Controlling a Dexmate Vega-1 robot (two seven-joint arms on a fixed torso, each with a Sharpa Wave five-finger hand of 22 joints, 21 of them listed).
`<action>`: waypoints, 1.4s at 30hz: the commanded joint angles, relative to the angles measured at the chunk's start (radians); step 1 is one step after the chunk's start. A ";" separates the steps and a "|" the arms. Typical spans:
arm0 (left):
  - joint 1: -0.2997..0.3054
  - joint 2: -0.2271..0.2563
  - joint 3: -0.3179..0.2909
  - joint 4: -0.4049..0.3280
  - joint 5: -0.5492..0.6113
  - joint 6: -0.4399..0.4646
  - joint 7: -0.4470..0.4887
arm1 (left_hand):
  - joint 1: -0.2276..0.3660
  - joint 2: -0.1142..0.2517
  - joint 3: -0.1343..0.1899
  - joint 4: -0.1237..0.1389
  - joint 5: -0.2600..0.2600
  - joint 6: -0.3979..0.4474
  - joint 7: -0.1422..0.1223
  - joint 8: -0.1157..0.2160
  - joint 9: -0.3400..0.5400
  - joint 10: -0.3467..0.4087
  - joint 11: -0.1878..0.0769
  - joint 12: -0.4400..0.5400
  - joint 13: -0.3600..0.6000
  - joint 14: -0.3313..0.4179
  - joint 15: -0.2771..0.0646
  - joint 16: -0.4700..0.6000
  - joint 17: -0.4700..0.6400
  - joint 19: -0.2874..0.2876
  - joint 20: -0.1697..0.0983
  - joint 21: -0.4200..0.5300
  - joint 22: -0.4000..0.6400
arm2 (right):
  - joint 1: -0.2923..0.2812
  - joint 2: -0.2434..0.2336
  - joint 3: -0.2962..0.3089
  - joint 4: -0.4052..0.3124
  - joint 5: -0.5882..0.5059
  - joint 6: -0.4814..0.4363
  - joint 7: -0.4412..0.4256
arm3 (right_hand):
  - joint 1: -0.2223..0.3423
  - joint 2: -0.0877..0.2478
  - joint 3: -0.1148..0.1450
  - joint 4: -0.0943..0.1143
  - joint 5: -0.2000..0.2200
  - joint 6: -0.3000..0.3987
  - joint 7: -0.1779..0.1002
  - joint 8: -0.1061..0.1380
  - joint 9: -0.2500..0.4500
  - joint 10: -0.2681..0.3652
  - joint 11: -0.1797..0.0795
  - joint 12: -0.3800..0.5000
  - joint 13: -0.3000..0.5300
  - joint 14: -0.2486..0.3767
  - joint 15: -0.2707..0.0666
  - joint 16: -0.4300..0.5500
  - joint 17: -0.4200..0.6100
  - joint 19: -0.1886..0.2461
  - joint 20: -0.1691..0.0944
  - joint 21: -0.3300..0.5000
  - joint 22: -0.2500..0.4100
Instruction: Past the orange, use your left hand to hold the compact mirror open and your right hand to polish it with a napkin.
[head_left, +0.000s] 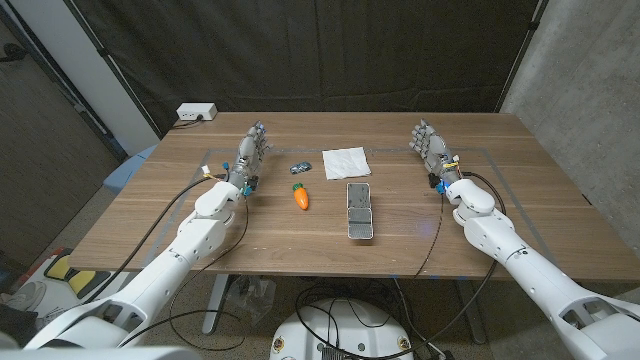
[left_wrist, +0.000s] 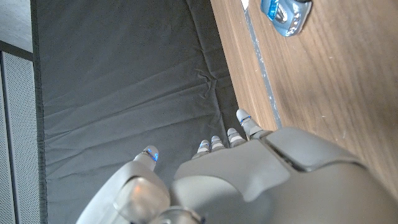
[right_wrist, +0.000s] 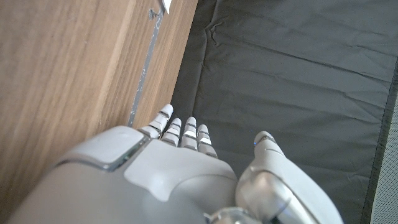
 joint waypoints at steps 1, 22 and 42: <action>0.021 -0.173 -0.204 0.002 0.202 0.092 -0.128 | 0.004 0.025 0.004 -0.001 0.007 -0.107 -0.004 0.005 0.004 -0.074 -0.005 0.009 0.005 -0.113 -0.055 0.007 0.005 -0.108 -0.046 0.004 0.003 | -0.017 0.077 0.097 0.013 -0.089 -0.041 0.057 | 0.012 -0.002 0.007 -0.003 0.004 0.000 0.010 0.003 0.004 0.002 0.011 0.005 0.002 -0.009 0.000 0.005 0.005 -0.007 0.002 0.005 0.004; 0.051 -0.290 -0.350 -0.073 0.418 0.202 -0.268 | 0.083 -0.059 -0.030 -0.067 0.006 0.029 -0.062 0.026 0.006 0.093 0.024 0.039 0.009 0.085 0.031 0.033 0.004 0.008 0.098 -0.008 0.002 | -0.023 0.123 0.139 -0.027 -0.284 -0.072 0.072 | 0.042 -0.001 0.015 -0.029 -0.001 0.016 0.007 0.010 0.004 0.030 0.020 0.014 0.003 0.018 0.010 0.013 0.006 0.013 0.012 -0.002 0.004; 0.123 -0.249 -0.340 -0.250 0.541 0.237 -0.289 | 0.250 -0.084 -0.016 -0.168 -0.021 0.248 -0.012 0.071 0.012 0.283 0.052 0.065 0.016 0.265 0.012 0.054 0.013 0.092 0.066 -0.023 0.010 | -0.056 0.094 0.116 -0.132 -0.419 -0.124 0.051 | 0.111 0.013 0.040 -0.084 -0.005 0.083 -0.014 0.027 0.005 0.105 0.046 0.034 0.004 0.082 0.027 0.020 0.007 0.063 0.030 -0.006 0.006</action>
